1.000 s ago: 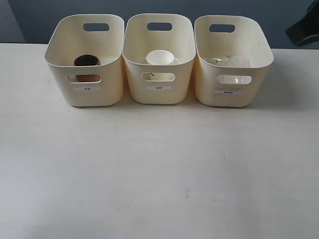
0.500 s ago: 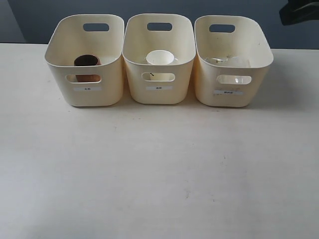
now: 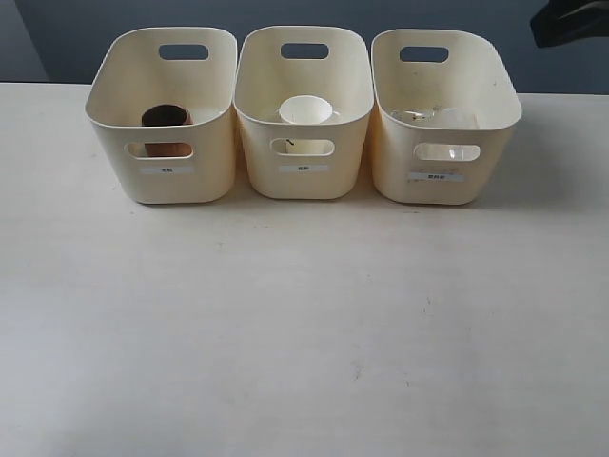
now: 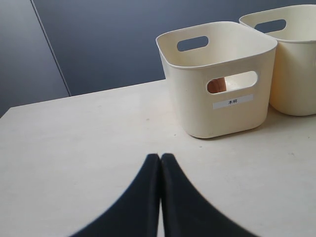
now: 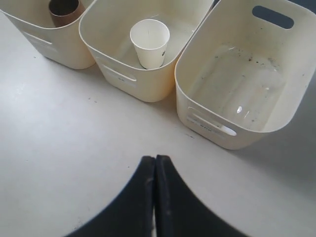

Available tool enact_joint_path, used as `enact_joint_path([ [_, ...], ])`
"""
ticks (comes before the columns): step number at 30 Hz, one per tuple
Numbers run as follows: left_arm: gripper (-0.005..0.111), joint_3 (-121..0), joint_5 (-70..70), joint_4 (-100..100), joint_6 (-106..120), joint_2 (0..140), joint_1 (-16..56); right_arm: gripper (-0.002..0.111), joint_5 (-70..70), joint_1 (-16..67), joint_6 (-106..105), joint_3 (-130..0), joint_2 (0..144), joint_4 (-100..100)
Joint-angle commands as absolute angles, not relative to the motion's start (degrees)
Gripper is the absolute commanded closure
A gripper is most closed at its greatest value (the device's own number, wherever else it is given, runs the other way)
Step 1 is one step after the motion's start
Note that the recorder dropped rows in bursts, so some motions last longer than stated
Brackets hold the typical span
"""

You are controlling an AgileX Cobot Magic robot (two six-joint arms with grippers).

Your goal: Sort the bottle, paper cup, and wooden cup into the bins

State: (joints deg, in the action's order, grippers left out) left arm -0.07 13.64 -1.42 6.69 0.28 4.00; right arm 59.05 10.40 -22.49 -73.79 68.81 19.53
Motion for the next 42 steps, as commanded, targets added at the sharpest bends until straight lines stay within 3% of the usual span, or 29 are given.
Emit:
enact_joint_path([
  [1, 0.107, 0.0, 13.72, -1.36, 6.58, 0.0, 4.2, 0.109, 57.68, 10.06, -22.28, -73.27, 67.46, 19.73],
  [7, 0.107, 0.0, 13.72, -1.36, 6.58, 0.0, 4.2, 0.109, 48.36, 10.06, -21.75, -66.68, 61.28, 19.73],
  [22, 0.107, 0.0, 13.72, -1.36, 6.58, 0.0, 4.2, 0.109, 18.47, 10.06, -22.51, -27.22, 24.38, 20.23],
  [32, 0.107, 0.0, 13.72, -1.36, 6.58, 0.0, 4.2, 0.109, 15.22, 7.44, -22.51, -11.59, 0.9, 19.75],
  [42, 0.107, 0.0, 13.72, -1.35, 6.58, 0.0, 4.2, 0.109, 10.19, 7.7, -22.51, -8.25, 0.0, 18.42],
])
